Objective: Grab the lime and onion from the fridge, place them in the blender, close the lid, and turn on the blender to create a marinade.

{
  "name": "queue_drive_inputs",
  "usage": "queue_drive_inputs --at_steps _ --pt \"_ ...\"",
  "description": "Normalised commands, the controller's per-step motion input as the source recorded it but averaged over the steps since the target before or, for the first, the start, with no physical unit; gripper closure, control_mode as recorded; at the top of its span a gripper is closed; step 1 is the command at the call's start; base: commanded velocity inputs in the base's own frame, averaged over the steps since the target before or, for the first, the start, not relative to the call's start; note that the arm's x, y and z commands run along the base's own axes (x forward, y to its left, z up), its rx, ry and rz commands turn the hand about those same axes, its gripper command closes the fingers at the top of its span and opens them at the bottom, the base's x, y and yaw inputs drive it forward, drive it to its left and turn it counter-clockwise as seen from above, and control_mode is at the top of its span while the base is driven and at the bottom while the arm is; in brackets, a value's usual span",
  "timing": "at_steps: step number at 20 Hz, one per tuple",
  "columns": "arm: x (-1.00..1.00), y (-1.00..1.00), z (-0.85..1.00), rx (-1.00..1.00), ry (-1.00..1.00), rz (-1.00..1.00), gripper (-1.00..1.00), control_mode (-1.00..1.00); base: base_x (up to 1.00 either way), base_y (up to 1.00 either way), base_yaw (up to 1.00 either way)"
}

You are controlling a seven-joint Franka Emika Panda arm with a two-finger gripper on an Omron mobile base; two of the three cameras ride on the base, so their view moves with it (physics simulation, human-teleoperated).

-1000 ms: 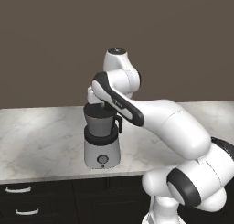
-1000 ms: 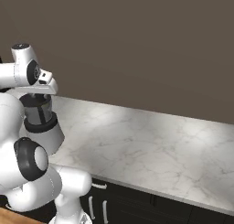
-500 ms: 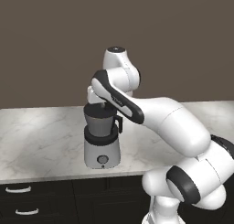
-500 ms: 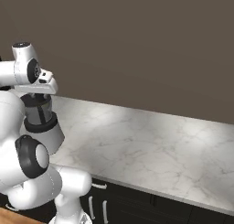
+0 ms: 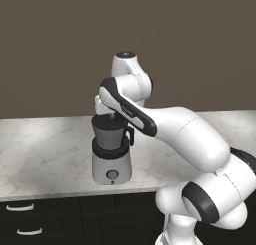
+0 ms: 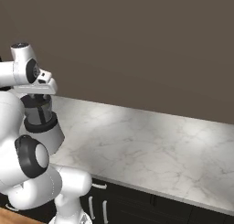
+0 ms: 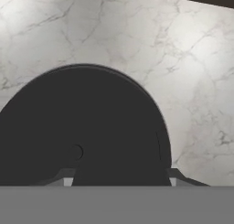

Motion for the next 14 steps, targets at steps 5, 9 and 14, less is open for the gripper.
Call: queue_drive_inputs --at_steps 5,9,14 --pt "0.00 0.04 -0.24 -0.01 -0.01 0.00 -1.00 -1.00 0.00 0.00 0.00" --pt "0.00 0.00 -0.06 0.00 -0.01 0.01 -1.00 -1.00 0.00 0.00 0.00" --pt "0.00 0.00 0.00 0.00 0.00 0.00 -1.00 -1.00 0.00 0.00 0.00"
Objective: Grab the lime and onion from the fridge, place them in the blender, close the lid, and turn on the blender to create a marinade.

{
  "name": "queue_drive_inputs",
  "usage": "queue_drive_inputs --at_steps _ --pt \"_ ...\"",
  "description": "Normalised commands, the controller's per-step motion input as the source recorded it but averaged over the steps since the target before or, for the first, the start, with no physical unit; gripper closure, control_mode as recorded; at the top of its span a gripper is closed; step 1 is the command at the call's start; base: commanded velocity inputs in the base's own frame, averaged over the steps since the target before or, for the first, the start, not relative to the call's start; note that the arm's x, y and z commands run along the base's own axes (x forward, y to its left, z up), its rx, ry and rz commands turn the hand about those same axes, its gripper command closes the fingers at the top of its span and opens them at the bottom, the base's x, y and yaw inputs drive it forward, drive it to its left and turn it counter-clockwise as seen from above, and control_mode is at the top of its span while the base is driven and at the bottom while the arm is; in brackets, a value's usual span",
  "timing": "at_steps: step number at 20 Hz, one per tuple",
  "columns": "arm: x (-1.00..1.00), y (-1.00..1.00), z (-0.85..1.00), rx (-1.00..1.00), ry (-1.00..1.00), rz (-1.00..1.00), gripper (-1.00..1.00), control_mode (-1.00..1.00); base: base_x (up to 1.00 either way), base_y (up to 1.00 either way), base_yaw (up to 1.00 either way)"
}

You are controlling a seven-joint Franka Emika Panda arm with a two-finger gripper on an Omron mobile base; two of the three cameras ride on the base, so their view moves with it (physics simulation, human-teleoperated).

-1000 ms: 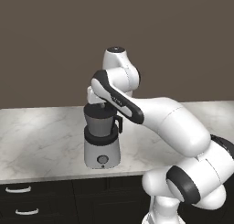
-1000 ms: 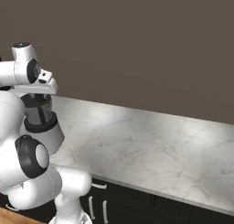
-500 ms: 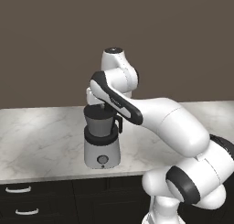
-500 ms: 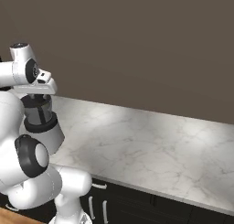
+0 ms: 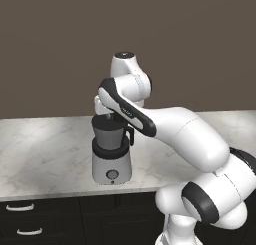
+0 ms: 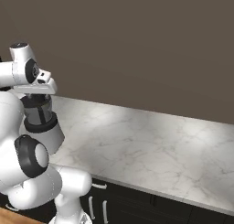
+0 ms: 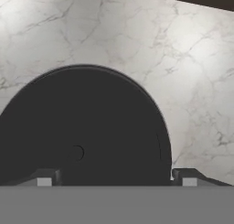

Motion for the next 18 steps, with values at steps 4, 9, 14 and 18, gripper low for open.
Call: queue_drive_inputs --at_steps 4,9,14,18 --pt "0.00 0.00 0.16 0.00 0.00 0.01 -1.00 -1.00 0.00 0.00 0.00" --pt "-0.12 0.00 0.58 0.00 -0.03 0.01 -1.00 -1.00 0.00 0.00 0.00" --pt "-0.57 0.01 0.33 0.00 -0.29 0.00 -1.00 -1.00 0.00 0.00 0.00" --pt "-1.00 0.08 0.02 -0.01 -0.50 -0.09 -1.00 -1.00 0.00 0.00 0.00"
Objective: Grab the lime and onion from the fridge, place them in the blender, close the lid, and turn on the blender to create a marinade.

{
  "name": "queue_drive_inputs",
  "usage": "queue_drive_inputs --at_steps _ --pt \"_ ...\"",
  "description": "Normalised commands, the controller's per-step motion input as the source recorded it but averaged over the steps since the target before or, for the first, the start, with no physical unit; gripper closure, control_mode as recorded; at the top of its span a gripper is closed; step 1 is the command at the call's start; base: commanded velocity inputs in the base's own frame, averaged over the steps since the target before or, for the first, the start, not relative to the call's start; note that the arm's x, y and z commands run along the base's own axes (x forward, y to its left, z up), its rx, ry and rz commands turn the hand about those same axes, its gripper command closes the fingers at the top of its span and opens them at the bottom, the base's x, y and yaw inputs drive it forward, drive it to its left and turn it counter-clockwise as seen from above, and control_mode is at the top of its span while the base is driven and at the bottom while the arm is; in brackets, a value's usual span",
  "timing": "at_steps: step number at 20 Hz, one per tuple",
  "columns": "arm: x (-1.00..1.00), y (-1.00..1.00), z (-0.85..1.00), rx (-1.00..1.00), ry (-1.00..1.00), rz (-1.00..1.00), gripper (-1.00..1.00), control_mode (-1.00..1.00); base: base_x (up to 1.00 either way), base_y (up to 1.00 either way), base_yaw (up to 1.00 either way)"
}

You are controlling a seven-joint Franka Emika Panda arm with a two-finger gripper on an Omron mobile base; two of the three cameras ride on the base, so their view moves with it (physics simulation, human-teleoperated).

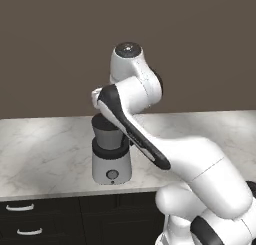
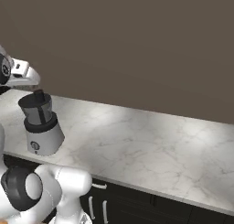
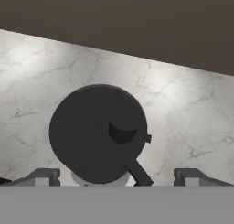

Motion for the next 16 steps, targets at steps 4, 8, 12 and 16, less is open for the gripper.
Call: queue_drive_inputs --at_steps 4,8,12,16 --pt "-1.00 0.03 -0.06 0.00 -0.43 -0.19 -1.00 -1.00 0.00 0.00 0.00" --pt "-1.00 0.00 -0.37 0.05 -0.31 -0.30 -1.00 -1.00 0.00 0.00 0.00" --pt "-0.97 0.00 -0.51 0.11 -0.23 -0.37 -1.00 -1.00 0.00 0.00 0.00" --pt "-0.60 0.00 -0.59 0.08 -0.12 -0.44 -1.00 -1.00 0.00 0.00 0.00"
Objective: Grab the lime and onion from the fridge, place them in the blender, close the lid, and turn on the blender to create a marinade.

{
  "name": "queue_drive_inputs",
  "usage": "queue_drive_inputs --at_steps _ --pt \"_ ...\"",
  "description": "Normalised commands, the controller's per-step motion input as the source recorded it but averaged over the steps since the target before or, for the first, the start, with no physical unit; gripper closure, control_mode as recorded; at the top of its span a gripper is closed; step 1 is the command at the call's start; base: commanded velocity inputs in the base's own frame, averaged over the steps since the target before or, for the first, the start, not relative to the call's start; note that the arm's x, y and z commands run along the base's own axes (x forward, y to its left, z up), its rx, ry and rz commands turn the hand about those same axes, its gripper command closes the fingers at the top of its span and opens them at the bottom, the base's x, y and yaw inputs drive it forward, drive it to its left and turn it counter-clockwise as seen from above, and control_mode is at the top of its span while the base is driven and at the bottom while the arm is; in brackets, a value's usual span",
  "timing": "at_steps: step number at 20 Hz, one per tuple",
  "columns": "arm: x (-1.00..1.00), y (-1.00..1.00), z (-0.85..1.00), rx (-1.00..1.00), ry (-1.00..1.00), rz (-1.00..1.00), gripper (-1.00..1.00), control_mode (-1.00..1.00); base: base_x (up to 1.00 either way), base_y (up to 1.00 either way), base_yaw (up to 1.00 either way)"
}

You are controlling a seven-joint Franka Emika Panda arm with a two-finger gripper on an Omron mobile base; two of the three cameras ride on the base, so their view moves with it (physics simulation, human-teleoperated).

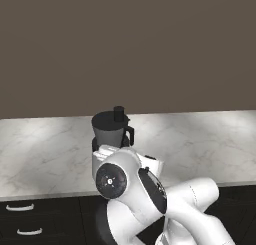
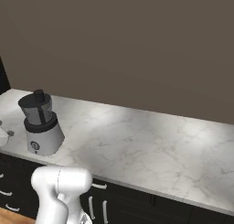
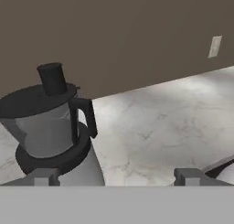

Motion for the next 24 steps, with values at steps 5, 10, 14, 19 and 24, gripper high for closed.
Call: queue_drive_inputs --at_steps 5,10,14,19,24 --pt "-0.10 0.00 -0.69 0.03 -0.12 -0.39 -1.00 -1.00 0.00 0.00 0.00" --pt "0.00 0.00 -0.78 0.02 -0.10 -0.25 -1.00 -1.00 0.00 0.00 0.00" --pt "0.00 -0.04 -0.86 0.01 -0.02 -0.06 -1.00 -1.00 0.00 0.00 0.00" --pt "0.07 -0.03 -0.68 0.00 -0.04 -0.01 -1.00 -1.00 0.00 0.00 0.00" --pt "0.29 0.00 -0.41 0.00 -0.08 0.00 -1.00 -1.00 0.00 0.00 0.00"
